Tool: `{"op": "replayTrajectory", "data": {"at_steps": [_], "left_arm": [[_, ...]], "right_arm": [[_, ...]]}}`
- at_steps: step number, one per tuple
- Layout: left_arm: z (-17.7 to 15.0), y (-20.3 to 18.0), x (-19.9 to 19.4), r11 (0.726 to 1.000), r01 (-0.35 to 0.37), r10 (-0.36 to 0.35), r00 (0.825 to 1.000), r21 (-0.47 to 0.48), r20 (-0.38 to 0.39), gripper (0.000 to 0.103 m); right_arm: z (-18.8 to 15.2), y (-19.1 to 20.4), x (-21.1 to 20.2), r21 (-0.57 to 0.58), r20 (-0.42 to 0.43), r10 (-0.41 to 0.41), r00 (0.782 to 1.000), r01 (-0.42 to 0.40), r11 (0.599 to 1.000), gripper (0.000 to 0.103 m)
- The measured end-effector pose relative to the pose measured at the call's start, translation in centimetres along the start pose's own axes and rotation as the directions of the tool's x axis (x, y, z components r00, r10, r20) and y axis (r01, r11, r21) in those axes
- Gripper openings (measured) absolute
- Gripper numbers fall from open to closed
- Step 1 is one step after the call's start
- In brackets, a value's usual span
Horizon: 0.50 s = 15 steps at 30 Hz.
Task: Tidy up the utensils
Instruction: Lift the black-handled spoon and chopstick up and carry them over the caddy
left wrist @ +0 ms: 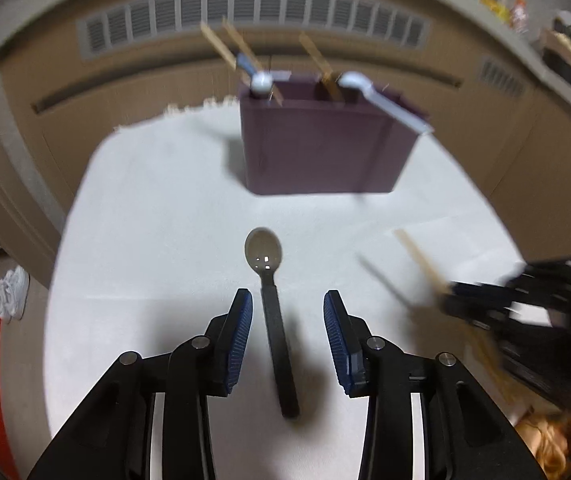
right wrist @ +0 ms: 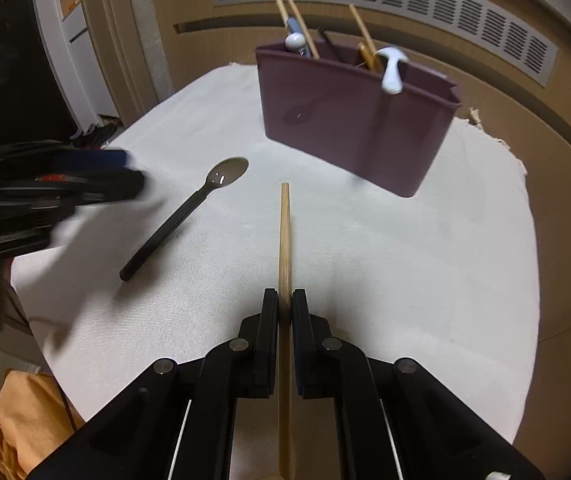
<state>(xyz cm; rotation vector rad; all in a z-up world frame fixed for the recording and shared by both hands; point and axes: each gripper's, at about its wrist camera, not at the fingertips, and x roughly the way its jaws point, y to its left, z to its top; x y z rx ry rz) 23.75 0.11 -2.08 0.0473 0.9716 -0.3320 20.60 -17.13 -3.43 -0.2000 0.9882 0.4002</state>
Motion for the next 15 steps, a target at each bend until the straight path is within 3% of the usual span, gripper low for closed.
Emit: {"op": "replayTrajectory", "data": {"at_steps": [8,10,15], "left_arm": [[3.5,0.1,6.4,0.999,-0.038,0.034,0.99,-0.032,-0.135,0.038],[4.1,-0.1,8.0,0.996,-0.088,0.084,0.982,-0.014,-0.167,0.038],[3.9,-0.3,8.4,0.996,-0.093,0.091,0.983,-0.003,-0.157,0.033]], "right_arm": [[0.3,-0.7,-2.4,0.027,0.07,0.037,0.997,-0.039,0.999,0.007],[0.3,-0.9,-3.0,0.036,0.085,0.043,0.995,-0.046,0.998,0.007],[0.3,-1.4,-4.3,0.053,0.126,0.059,0.99,-0.066,0.996,0.007]]}}
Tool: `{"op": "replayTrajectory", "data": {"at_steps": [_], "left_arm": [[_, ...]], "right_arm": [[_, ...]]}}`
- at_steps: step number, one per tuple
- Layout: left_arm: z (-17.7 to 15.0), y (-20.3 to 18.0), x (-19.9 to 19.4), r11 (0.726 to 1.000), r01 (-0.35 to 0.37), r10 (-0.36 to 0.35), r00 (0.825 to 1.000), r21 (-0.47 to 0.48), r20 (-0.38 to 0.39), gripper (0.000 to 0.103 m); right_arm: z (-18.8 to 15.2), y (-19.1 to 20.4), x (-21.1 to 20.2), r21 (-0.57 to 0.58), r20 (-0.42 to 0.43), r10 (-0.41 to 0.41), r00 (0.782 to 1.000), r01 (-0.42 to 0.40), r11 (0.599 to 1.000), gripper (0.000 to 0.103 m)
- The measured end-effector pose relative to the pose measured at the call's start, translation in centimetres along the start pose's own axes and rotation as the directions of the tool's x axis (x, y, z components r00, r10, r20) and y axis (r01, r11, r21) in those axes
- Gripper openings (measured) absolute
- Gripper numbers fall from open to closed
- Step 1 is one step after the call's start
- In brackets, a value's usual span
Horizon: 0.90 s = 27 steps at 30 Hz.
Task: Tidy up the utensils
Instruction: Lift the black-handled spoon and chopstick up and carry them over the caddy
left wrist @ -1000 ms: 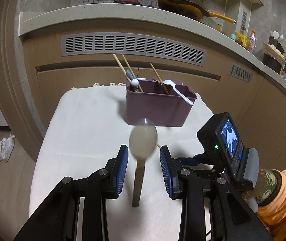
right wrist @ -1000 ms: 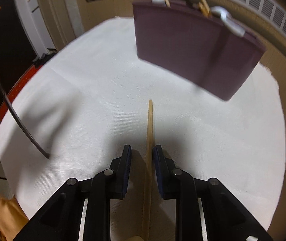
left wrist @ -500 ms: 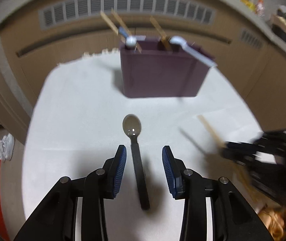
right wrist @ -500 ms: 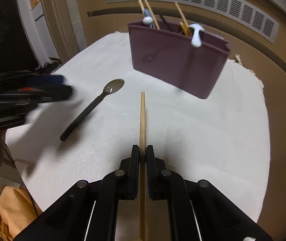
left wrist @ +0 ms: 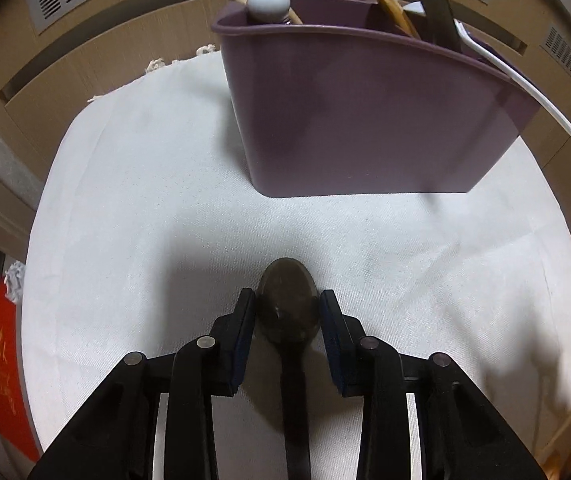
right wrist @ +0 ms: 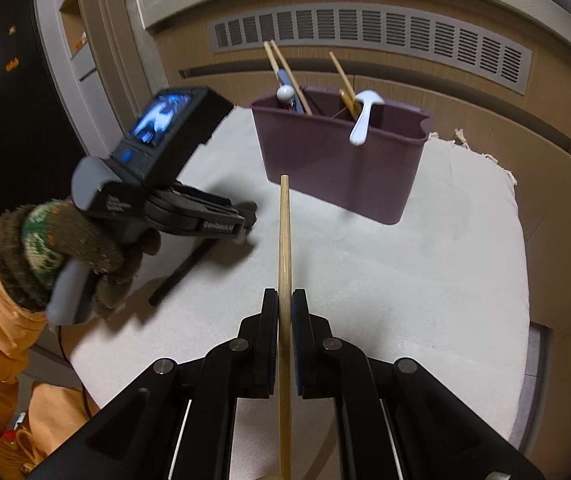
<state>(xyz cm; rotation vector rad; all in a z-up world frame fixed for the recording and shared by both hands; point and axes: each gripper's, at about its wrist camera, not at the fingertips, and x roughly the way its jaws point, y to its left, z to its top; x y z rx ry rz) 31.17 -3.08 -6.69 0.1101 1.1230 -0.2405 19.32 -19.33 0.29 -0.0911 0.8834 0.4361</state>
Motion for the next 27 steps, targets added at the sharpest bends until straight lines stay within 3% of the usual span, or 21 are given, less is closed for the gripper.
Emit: {"op": "replayTrajectory", "data": {"at_steps": [5,7,10,12,15,16,20,22,27], "left_arm": [[-2.3,0.6,-3.8,0.996,0.078,-0.073,0.99,-0.034,0.124,0.033],[-3.8,0.2,-7.3,0.996,0.081,-0.074,0.971,-0.023,0.226,0.033],[-4.2,-0.1,-12.4,0.996,0.092,-0.084,0.93,-0.008,0.358,0.033],[-2.9,-0.1,-16.7,0.994,0.107,-0.096,0.88,0.003,0.466,0.033],[0.7,-0.2,-21.8,0.993,0.108,-0.109,0.795,0.038,0.596,0.033],[2.3,-0.5,-24.0,0.994,0.099,-0.107,0.748,0.049,0.655,0.033],[7.0,-1.2,-28.4,0.997,0.048,-0.078,0.601,0.062,0.795,0.033],[9.2,-1.1,-29.1,0.997,0.04,-0.079,0.554,0.068,0.828,0.033],[13.1,-0.8,-26.5,0.998,0.051,-0.048,0.496,0.026,0.867,0.034]], "right_arm": [[0.2,-1.0,-1.8,0.034,0.057,0.001,0.998,-0.003,0.999,0.007],[0.3,-1.4,-2.5,0.05,0.078,-0.003,0.997,-0.001,0.999,0.007],[1.2,-2.0,-4.5,0.06,0.147,-0.028,0.989,0.019,0.998,0.007],[2.7,-1.9,-6.7,0.053,0.229,-0.044,0.972,0.033,0.998,0.007],[6.8,-1.6,-11.1,0.021,0.394,-0.104,0.913,0.104,0.994,0.007],[8.2,-1.6,-12.2,0.014,0.431,-0.117,0.895,0.123,0.992,0.007],[14.7,-2.2,-16.0,0.003,0.561,-0.172,0.81,0.206,0.978,0.007],[17.3,-2.9,-16.5,0.007,0.589,-0.193,0.785,0.234,0.972,0.007],[20.7,-5.0,-14.9,0.029,0.595,-0.214,0.774,0.246,0.969,0.007]]}}
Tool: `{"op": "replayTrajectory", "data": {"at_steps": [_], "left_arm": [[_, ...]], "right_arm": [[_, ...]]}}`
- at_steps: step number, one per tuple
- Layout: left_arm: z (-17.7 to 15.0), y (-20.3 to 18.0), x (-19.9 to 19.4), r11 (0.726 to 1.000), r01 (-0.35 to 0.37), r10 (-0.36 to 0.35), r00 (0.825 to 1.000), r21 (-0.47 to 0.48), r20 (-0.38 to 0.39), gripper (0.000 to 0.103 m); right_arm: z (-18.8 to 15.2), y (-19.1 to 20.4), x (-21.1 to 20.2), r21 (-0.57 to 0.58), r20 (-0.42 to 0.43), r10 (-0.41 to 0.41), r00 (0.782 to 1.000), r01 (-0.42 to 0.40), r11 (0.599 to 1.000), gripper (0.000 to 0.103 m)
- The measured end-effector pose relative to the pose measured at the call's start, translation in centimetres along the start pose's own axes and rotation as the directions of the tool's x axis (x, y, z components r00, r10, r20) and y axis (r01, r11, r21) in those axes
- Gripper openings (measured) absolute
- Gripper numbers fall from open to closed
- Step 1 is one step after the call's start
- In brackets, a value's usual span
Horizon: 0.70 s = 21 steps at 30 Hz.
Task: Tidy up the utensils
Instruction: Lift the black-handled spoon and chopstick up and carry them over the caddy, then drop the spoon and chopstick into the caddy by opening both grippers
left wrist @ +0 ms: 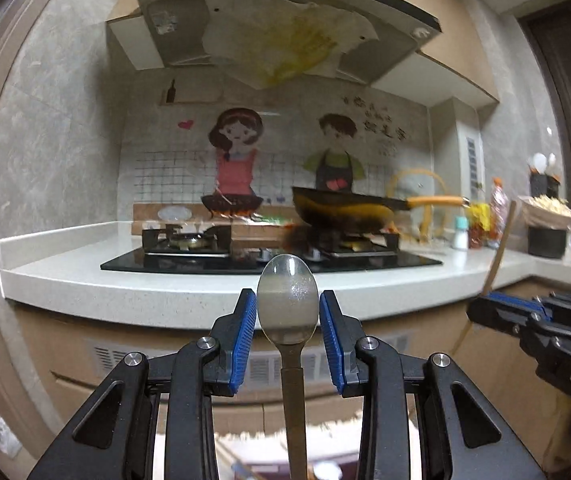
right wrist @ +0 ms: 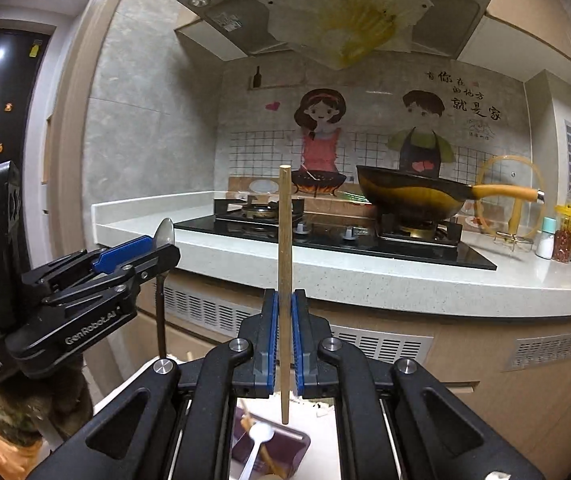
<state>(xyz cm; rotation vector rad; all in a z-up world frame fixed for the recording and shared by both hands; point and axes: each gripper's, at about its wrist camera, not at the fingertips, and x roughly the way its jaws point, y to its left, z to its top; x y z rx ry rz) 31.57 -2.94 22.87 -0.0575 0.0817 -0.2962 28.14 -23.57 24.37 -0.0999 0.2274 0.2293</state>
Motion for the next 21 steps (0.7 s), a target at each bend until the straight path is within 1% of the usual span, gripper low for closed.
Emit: {"op": "replayTrajectory", "data": {"at_steps": [1,3,8,11,12,13,15,16,17,19,21], "left_arm": [[-0.9,0.4,0.9,1.0,-0.02,0.02,1.0,-0.007,0.017,0.034],[-2.9,1.0,2.5,0.999,-0.044,0.044,0.999,-0.024,0.012,0.034],[-8.3,2.6,5.0,0.995,-0.067,0.062,0.996,-0.074,-0.065,0.034],[-11.5,3.5,6.1,0.991,-0.06,0.044,0.99,-0.116,-0.135,0.034],[-12.5,3.7,6.3,0.99,-0.058,0.037,0.987,-0.13,-0.155,0.034],[-13.7,4.1,6.6,0.987,-0.054,0.026,0.983,-0.15,-0.183,0.034],[-15.7,4.5,7.2,0.983,-0.056,0.015,0.974,-0.173,-0.228,0.034],[-16.8,4.7,7.4,0.981,-0.056,0.006,0.966,-0.188,-0.257,0.034],[-18.1,4.9,7.9,0.978,-0.053,-0.01,0.954,-0.202,-0.299,0.034],[-19.9,4.9,8.2,0.976,-0.067,-0.014,0.932,-0.209,-0.362,0.035],[-21.3,5.1,7.9,0.969,-0.064,-0.037,0.918,-0.238,-0.395,0.036]], "right_arm": [[-0.2,-0.1,0.5,0.004,-0.006,-0.001,1.0,0.001,1.0,0.007],[-1.4,-0.7,2.0,0.008,-0.035,-0.001,0.999,0.001,1.0,0.007],[-5.0,-1.1,5.0,0.004,-0.125,0.0,0.992,0.001,1.0,0.007],[-7.7,-1.1,7.0,0.018,-0.192,0.014,0.981,-0.011,1.0,0.007],[-9.0,-1.1,7.8,0.028,-0.228,0.024,0.973,-0.018,0.999,0.007],[-9.6,-1.1,8.2,0.035,-0.247,0.029,0.969,-0.021,0.999,0.007],[-11.9,-1.1,9.6,0.06,-0.316,0.05,0.948,-0.033,0.998,0.007],[-12.6,-1.2,10.1,0.068,-0.335,0.056,0.941,-0.035,0.997,0.007],[-13.8,-1.2,10.8,0.085,-0.372,0.069,0.926,-0.04,0.996,0.007],[-15.4,-1.0,11.5,0.102,-0.412,0.077,0.908,-0.038,0.994,0.009],[-16.4,-0.8,11.6,0.109,-0.43,0.079,0.899,-0.035,0.993,0.009]]}}
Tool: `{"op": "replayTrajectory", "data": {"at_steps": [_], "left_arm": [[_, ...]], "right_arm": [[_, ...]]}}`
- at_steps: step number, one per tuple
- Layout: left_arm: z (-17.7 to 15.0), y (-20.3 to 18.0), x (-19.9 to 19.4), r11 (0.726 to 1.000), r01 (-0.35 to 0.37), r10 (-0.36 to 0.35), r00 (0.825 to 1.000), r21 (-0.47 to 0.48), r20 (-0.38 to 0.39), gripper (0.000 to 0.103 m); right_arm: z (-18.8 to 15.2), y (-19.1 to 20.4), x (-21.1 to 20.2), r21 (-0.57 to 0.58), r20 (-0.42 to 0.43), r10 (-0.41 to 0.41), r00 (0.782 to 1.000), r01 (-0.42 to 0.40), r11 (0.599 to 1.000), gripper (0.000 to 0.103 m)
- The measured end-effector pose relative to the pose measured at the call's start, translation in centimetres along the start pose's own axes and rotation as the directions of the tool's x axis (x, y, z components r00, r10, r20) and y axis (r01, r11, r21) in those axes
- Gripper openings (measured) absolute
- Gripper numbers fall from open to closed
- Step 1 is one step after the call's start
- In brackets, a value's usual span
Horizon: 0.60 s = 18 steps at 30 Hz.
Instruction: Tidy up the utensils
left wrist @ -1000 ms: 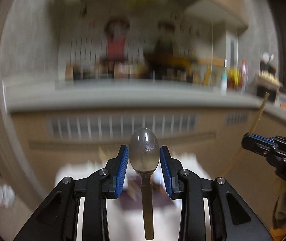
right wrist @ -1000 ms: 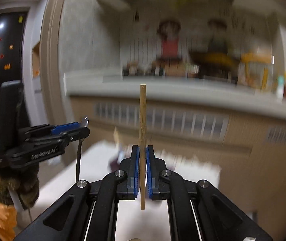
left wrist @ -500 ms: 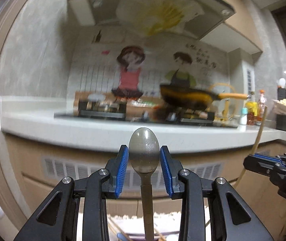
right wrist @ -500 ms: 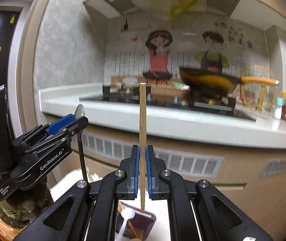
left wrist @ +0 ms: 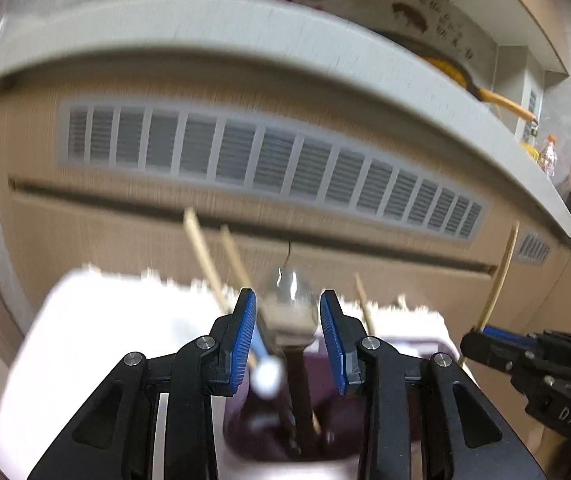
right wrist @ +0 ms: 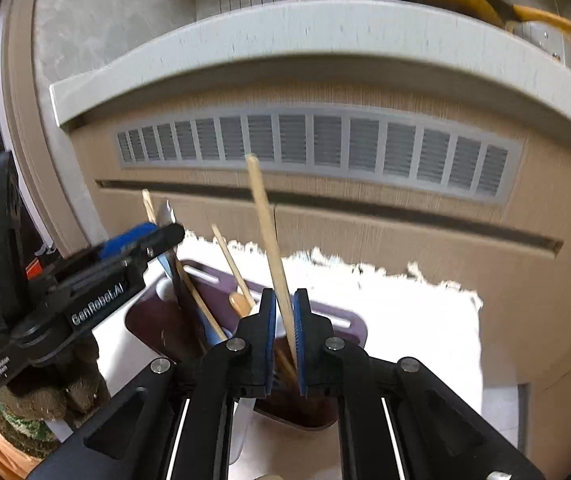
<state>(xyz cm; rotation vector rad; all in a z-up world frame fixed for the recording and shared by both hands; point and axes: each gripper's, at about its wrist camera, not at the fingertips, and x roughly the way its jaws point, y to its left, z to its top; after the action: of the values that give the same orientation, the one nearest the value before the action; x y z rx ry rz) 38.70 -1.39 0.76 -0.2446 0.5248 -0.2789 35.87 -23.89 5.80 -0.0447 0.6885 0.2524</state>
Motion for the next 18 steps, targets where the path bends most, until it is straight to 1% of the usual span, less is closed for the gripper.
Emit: {"op": "replayTrajectory", "data": {"at_steps": [2,3,4,5,6,7,8,10,13,14,16,18], "left_arm": [[-0.4,0.1,-0.5,1.0,0.016,-0.017,1.0,-0.015,-0.017,0.045],[-0.5,0.2,-1.2,0.999,0.021,-0.021,1.0,-0.024,-0.011,0.05],[-0.4,0.3,-1.8,0.999,0.021,-0.021,1.0,-0.028,-0.002,0.054],[-0.2,0.3,-2.7,0.999,0.02,-0.02,1.0,-0.029,0.008,0.055],[0.1,0.4,-3.5,0.999,0.016,-0.016,1.0,-0.028,0.012,0.06],[0.2,0.3,-4.7,1.0,0.003,-0.002,1.0,-0.025,0.02,0.066],[0.4,0.3,-5.5,1.0,-0.008,0.008,1.0,-0.022,0.023,0.068],[0.1,0.0,-7.6,0.999,-0.038,0.038,0.999,0.001,0.02,0.075],[-1.1,-0.5,-10.9,0.997,-0.072,0.072,0.997,0.038,0.011,0.082],[-1.6,-0.7,-12.0,0.996,-0.078,0.078,0.997,0.049,0.009,0.083],[-3.1,-1.3,-14.5,0.994,-0.085,0.085,0.996,0.073,0.007,0.092],[-4.4,-1.6,-16.6,0.991,-0.095,0.095,0.995,0.09,0.012,0.096]], "right_arm": [[-0.5,0.1,0.1,0.0,-0.024,0.013,1.0,-0.013,1.0,0.011],[-0.8,0.1,0.1,0.004,-0.036,0.018,0.999,-0.017,1.0,0.012],[-0.8,0.1,0.1,0.007,-0.042,0.019,0.999,-0.018,1.0,0.018],[-1.0,0.1,-0.1,0.01,-0.044,0.015,0.999,-0.015,1.0,0.029],[-1.2,0.0,-0.6,0.015,-0.038,0.001,0.999,-0.001,1.0,0.036],[-1.5,0.0,-1.3,0.021,-0.023,-0.016,1.0,0.017,1.0,0.05],[-1.7,0.1,-2.0,0.025,-0.006,-0.027,1.0,0.027,0.999,0.06],[-1.8,0.3,-3.4,0.031,0.022,-0.033,0.999,0.033,0.999,0.064],[-3.0,0.7,-6.2,0.039,0.047,-0.035,0.998,0.033,0.999,0.073],[-3.9,1.0,-7.4,0.043,0.058,-0.035,0.998,0.033,0.999,0.077],[-5.2,1.5,-9.1,0.044,0.071,-0.035,0.997,0.032,0.999,0.082],[-6.6,1.9,-10.8,0.051,0.08,-0.029,0.996,0.025,0.998,0.087]]}}
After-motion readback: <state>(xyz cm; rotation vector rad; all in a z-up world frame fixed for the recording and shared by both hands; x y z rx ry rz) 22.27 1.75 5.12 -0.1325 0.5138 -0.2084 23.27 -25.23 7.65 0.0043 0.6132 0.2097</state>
